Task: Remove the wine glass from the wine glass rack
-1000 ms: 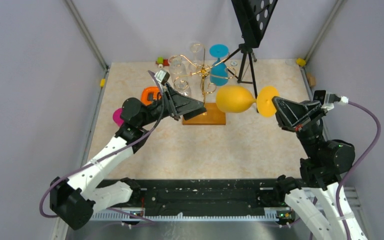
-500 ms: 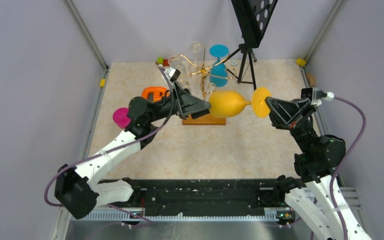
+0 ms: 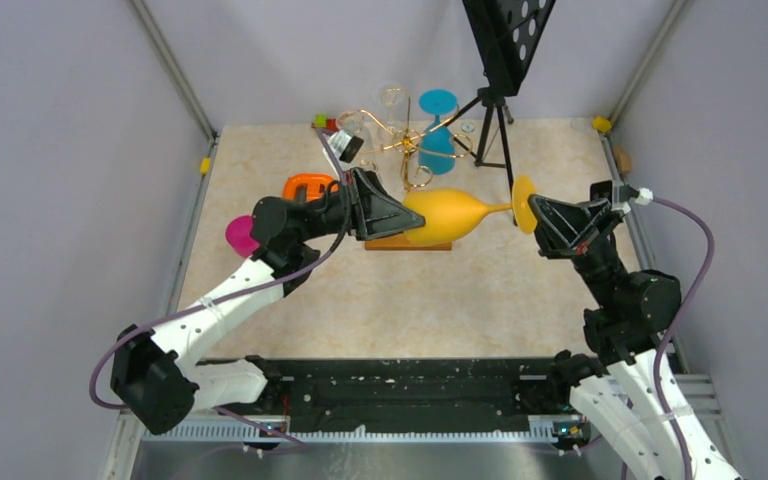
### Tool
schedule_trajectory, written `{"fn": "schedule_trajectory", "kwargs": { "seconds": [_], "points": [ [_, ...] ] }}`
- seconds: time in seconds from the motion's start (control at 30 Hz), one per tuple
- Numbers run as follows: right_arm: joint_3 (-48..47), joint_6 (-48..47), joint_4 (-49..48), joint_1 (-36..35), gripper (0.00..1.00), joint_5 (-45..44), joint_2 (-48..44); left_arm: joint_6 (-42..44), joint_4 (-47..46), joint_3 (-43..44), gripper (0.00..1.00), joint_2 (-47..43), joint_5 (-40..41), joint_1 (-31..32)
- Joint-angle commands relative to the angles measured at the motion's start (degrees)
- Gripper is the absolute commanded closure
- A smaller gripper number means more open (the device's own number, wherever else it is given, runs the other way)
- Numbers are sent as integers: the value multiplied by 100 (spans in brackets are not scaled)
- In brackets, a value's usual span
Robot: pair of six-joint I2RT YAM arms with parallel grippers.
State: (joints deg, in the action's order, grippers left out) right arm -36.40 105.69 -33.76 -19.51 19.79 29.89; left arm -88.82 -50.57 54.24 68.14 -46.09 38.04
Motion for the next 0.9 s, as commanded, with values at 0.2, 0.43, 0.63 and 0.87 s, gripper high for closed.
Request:
{"fn": "schedule_trajectory", "kwargs": {
  "seconds": [0.2, 0.43, 0.63, 0.87],
  "points": [
    [173, -272, 520, -58, 96, 46, -33, 773, 92, 327, 100, -368, -34, 94],
    [-1262, -2303, 4589, -54, 30, -993, -220, 3929, 4348, 1235, 100, -912, 715, 82],
    [-2093, -3404, 6388, -54, 28, -2412, -199, 6204, 7477, 2315, 100, -834, 1396, 81],
    [-2163, -3726, 6697, -53, 32, -2896, -198, 8151, 10032, 2508, 100, -421, 1219, 117]
  ]
}}
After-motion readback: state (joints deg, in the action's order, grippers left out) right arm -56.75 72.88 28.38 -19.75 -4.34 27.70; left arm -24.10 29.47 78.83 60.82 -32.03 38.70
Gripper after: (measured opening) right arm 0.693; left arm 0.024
